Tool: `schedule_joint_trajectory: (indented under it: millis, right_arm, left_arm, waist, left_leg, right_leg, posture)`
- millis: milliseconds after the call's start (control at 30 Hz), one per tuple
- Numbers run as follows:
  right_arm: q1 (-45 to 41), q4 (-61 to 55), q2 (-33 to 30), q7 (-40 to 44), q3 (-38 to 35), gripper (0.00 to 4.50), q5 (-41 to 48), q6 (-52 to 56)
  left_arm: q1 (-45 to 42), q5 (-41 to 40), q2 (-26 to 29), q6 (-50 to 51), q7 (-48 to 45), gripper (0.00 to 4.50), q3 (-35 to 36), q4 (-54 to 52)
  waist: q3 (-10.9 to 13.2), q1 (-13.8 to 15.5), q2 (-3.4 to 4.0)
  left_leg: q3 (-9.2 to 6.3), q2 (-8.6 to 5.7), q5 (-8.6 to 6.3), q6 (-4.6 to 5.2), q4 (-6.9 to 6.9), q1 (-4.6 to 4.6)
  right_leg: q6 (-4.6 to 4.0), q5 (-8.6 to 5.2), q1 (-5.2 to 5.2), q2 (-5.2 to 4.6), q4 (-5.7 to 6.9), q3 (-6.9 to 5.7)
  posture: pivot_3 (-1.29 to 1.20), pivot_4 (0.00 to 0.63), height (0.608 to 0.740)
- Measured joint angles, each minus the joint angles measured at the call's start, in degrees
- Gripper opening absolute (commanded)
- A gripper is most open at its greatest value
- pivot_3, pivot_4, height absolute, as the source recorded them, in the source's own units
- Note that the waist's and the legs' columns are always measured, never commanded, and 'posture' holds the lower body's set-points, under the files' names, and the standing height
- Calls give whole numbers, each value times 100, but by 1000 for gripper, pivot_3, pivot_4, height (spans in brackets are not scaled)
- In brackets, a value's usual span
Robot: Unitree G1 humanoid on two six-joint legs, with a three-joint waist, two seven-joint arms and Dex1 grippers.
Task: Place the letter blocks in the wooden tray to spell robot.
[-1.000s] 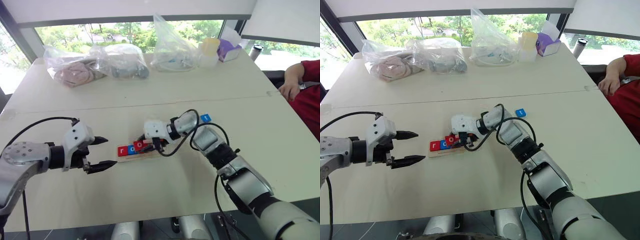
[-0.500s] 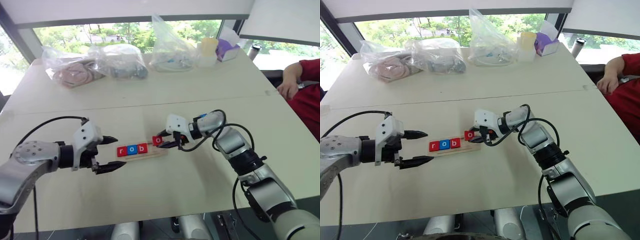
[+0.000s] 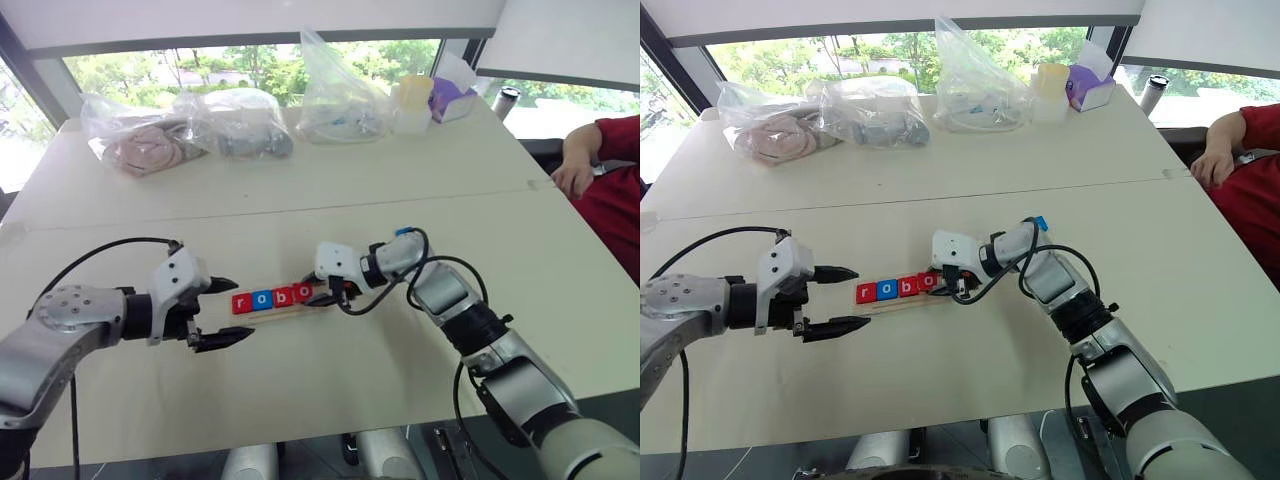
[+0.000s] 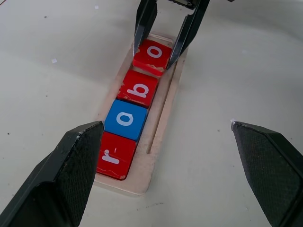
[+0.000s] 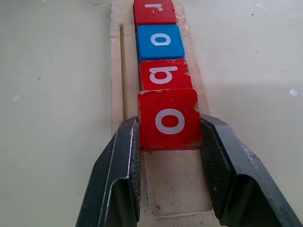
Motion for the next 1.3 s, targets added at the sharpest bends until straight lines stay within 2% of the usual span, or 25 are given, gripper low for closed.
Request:
schedule_joint_trajectory:
  millis: [933, 1133, 1167, 1300]
  right_arm:
    - [-92, 217, 147, 168, 67, 1159, -198, -283]
    - [-117, 225, 163, 76, 60, 4227, -220, -296]
    - [-128, 245, 186, 32, 60, 4461, -224, -305]
    - [-130, 290, 197, -38, 60, 4461, -245, -307]
  left_arm:
    - [-1, 16, -130, 0, 239, 4500, -36, -9]
    - [-1, 16, -143, 0, 257, 4500, -36, -11]
    - [-1, 16, -148, 0, 257, 4500, -36, -11]
    - [-6, 16, -161, 0, 257, 4500, -37, -10]
  waist:
    - [0, 1, 0]
    - [0, -2, 0]
    - [0, -3, 0]
    - [0, 0, 0]
  left_leg:
    - [-1, 0, 0, 0, 1, 1]
    - [-1, 0, 0, 0, 1, 1]
    - [-1, 0, 0, 0, 1, 1]
    - [-1, 0, 0, 0, 1, 0]
  right_leg:
    - [1, 1, 1, 0, 1, 0]
    - [0, 1, 1, 0, 1, 0]
    - [1, 1, 1, 1, 1, 0]
    - [1, 2, 1, 0, 0, 0]
  posture:
    - [0, 150, 740]
    - [0, 150, 740]
    - [0, 150, 740]
    - [0, 150, 740]
